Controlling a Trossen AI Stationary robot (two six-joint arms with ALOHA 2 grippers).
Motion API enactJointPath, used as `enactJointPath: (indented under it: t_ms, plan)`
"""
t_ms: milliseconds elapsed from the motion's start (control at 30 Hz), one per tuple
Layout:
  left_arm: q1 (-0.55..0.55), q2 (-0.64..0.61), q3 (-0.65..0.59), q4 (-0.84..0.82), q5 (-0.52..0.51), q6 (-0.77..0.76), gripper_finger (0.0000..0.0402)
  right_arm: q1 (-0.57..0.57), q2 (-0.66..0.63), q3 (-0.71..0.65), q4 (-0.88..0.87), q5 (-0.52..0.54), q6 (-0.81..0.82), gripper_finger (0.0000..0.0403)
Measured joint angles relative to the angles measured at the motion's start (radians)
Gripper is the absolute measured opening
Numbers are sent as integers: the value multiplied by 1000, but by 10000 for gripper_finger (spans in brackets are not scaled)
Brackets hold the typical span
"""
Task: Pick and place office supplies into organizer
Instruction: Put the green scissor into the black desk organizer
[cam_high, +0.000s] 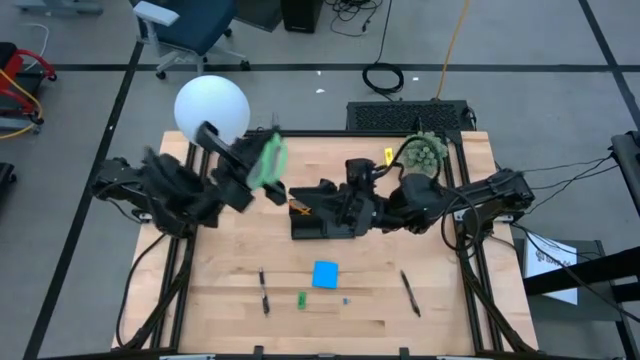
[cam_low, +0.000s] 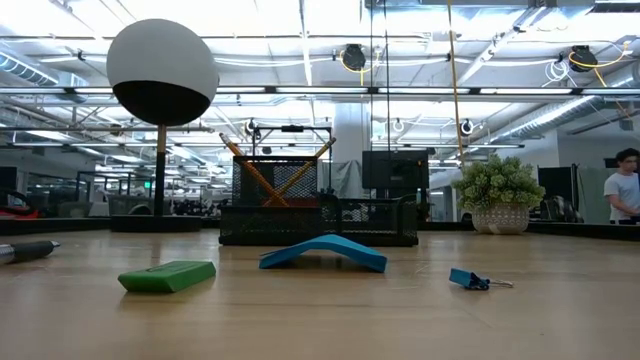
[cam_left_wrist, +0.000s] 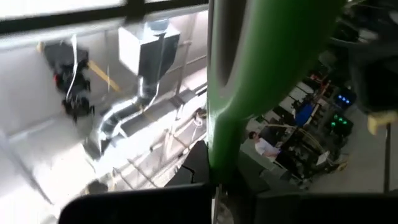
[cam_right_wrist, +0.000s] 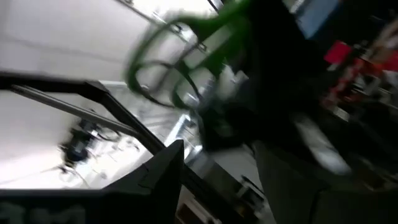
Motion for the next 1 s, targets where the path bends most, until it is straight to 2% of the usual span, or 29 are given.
enactJointPath:
  t_ms: [100, 300, 433, 567, 767, 867, 1000]
  plan:
    - [-22, 0, 58, -12, -61, -11, 8, 0, -8, 0, -95, 0, 0, 192]
    - [-56, 1, 146, -89, -100, -61, 13, 0, -10, 0, -162, -30, -18, 187]
    - [-76, 0, 216, -191, -207, -198, 6, 0, -11, 0, -224, -83, -23, 186]
    - [-99, 1, 280, -299, -255, -345, 14, 4, -22, 0, -320, -132, -34, 187]
    - [-134, 0, 347, -422, -309, -506, 6, 19, -72, 0, -541, -131, -51, 185]
    - [-142, 0, 353, -459, -314, -594, 14, 21, -108, 0, -661, -124, -50, 184]
    - [-153, -3, 354, -512, -340, -704, 9, 22, -156, 1, -786, -55, -71, 183]
